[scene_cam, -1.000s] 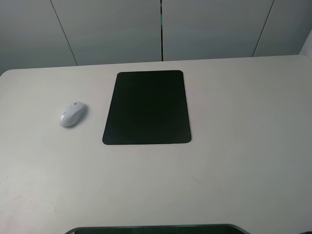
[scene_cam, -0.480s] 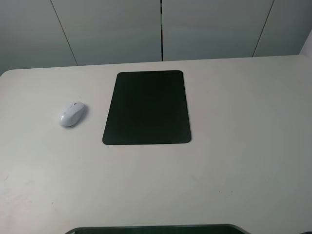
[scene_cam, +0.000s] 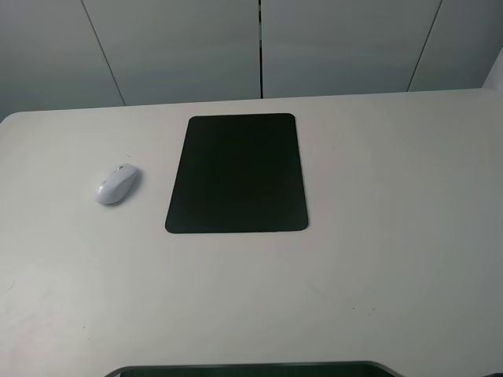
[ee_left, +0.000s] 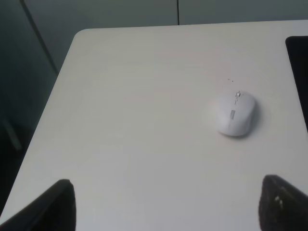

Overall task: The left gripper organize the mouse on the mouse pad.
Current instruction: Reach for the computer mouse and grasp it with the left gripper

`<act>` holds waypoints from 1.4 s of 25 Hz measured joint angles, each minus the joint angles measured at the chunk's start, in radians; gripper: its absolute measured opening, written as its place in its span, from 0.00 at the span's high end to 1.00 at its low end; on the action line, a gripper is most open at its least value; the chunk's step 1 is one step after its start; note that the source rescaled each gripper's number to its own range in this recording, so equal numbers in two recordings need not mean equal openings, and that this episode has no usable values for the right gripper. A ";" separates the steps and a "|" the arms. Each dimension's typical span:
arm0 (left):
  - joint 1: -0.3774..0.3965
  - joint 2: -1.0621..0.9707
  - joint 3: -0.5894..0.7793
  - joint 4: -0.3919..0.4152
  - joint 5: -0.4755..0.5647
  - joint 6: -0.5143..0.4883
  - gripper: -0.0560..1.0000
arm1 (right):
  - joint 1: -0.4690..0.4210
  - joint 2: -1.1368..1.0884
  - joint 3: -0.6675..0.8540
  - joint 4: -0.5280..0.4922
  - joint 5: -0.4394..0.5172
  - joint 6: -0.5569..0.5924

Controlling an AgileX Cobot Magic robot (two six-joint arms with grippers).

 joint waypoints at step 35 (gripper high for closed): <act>-0.037 1.233 -0.366 -0.216 -0.123 0.289 0.06 | 0.000 0.000 0.000 0.000 0.000 0.000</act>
